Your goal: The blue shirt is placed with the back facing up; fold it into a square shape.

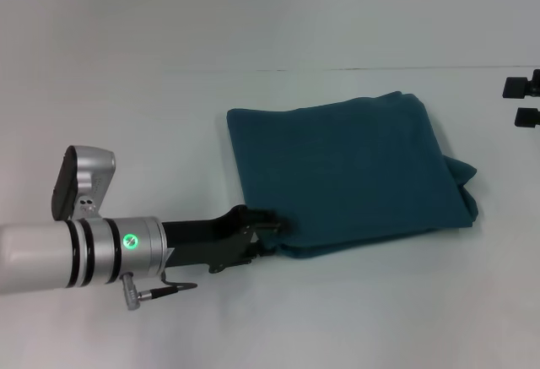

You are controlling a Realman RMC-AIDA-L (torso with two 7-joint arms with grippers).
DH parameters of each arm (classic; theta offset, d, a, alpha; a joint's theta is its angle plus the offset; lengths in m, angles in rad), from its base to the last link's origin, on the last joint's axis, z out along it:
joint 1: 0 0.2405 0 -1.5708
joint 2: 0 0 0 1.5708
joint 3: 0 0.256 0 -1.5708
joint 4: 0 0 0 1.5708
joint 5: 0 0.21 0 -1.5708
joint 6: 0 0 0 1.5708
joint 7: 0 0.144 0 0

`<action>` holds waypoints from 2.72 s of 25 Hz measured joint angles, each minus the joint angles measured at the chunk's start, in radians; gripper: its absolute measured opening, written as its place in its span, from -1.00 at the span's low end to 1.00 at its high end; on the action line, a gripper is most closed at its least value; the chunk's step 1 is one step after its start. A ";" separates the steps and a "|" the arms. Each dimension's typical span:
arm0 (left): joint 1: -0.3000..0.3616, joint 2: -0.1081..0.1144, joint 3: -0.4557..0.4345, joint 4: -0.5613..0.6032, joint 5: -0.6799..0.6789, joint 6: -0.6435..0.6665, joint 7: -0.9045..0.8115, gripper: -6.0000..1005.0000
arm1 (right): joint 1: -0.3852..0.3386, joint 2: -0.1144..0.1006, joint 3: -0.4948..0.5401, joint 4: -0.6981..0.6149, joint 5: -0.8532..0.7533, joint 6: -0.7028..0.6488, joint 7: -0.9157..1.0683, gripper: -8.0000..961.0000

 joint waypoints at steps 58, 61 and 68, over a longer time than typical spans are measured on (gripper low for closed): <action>0.248 0.076 -0.244 0.339 0.034 0.567 0.504 -0.07 | -0.001 0.005 -0.004 -0.005 -0.009 -0.079 -0.270 0.59; 0.242 0.078 -0.243 0.360 0.035 0.628 0.709 0.05 | -0.008 0.024 -0.051 -0.021 -0.051 -0.143 -0.482 0.59; 0.191 0.096 -0.175 0.384 0.079 0.662 0.805 0.56 | -0.017 0.156 -0.139 -0.132 -0.178 -0.165 -0.604 0.59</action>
